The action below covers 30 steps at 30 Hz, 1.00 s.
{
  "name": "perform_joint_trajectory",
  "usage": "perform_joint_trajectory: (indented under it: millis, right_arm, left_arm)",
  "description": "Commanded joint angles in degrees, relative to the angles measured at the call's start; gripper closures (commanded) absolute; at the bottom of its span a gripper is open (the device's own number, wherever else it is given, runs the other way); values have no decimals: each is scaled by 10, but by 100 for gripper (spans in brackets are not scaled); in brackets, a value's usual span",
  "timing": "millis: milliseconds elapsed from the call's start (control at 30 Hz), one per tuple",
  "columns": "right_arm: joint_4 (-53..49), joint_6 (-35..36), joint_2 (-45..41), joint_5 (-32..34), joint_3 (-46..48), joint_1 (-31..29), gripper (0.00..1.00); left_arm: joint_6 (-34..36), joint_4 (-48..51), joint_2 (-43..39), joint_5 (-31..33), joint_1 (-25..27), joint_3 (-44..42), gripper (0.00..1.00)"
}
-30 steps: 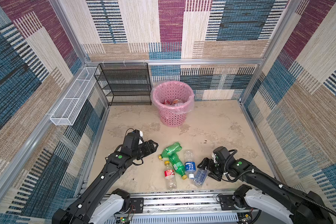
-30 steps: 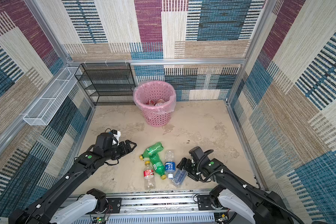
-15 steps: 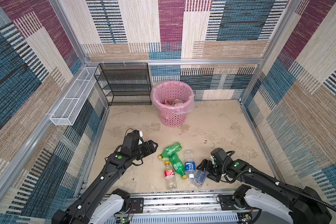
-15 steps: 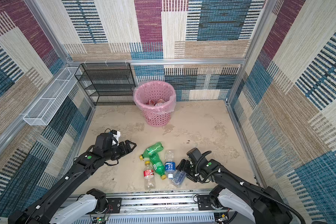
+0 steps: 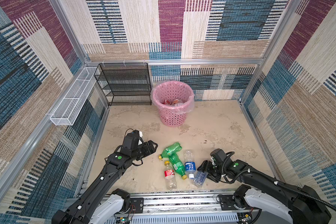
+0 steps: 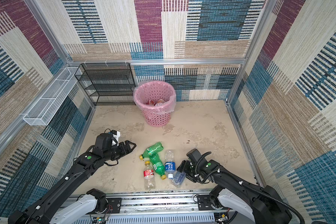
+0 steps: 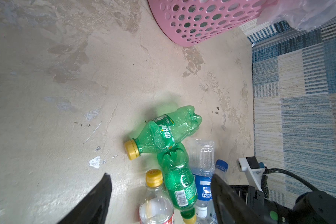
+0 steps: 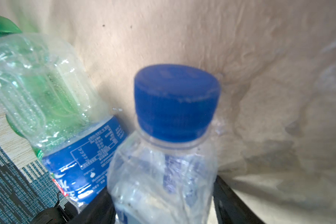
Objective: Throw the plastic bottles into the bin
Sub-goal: 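Lower the right gripper and close it around the blue-cap clear water bottle, then lift the blue-cap water bottle with the right gripper and drop it into the pink bin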
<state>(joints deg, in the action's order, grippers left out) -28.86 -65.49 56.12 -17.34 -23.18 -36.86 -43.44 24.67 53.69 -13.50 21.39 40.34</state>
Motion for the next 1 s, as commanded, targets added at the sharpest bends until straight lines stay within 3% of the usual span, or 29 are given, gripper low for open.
perform_joint_trajectory:
  millis: [0,967]
  right_arm:
    - [16,-9,-5,14,1,-1,27]
    - [-19,7,-43,59,-29,-1,43]
  left_arm:
    - [10,-2,1,6,-2,-3,19]
    - [5,5,7,8,-4,4,19]
